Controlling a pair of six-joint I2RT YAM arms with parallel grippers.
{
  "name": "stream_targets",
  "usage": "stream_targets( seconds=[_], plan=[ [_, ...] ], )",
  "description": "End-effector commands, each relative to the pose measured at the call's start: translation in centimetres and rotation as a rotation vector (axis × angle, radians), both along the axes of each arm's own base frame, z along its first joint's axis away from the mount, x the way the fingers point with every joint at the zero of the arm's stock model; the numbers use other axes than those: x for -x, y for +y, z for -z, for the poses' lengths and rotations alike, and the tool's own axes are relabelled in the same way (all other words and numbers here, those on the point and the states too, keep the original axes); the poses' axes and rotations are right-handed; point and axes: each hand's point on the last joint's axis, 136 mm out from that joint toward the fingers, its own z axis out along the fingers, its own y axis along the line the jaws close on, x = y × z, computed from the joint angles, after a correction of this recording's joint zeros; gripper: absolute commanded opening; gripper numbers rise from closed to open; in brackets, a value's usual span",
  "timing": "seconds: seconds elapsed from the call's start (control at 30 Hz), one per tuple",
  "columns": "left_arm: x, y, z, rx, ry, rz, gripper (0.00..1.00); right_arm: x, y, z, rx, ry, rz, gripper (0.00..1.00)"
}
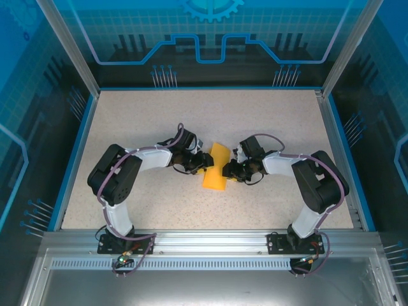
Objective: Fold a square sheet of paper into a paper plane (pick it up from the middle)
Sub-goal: Fold the triangle a second time at the center of the table.
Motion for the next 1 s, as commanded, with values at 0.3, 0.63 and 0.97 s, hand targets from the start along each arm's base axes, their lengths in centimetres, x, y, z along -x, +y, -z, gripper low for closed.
stream_targets(
  seconds=[0.3,0.63,0.97],
  plan=[
    [-2.0,-0.8,-0.7,0.030,-0.084,0.064,0.48,0.9,-0.8,1.2,0.031,0.044,-0.001,0.33],
    [-2.5,-0.7,-1.0,-0.002,-0.124,0.131,0.58,0.8,-0.9,1.1,0.030,0.040,0.001,0.33],
    [-2.4,-0.7,-1.4,0.034,-0.103,0.138,0.64,0.7,-0.8,0.9,0.026,0.035,0.001,0.33]
  ],
)
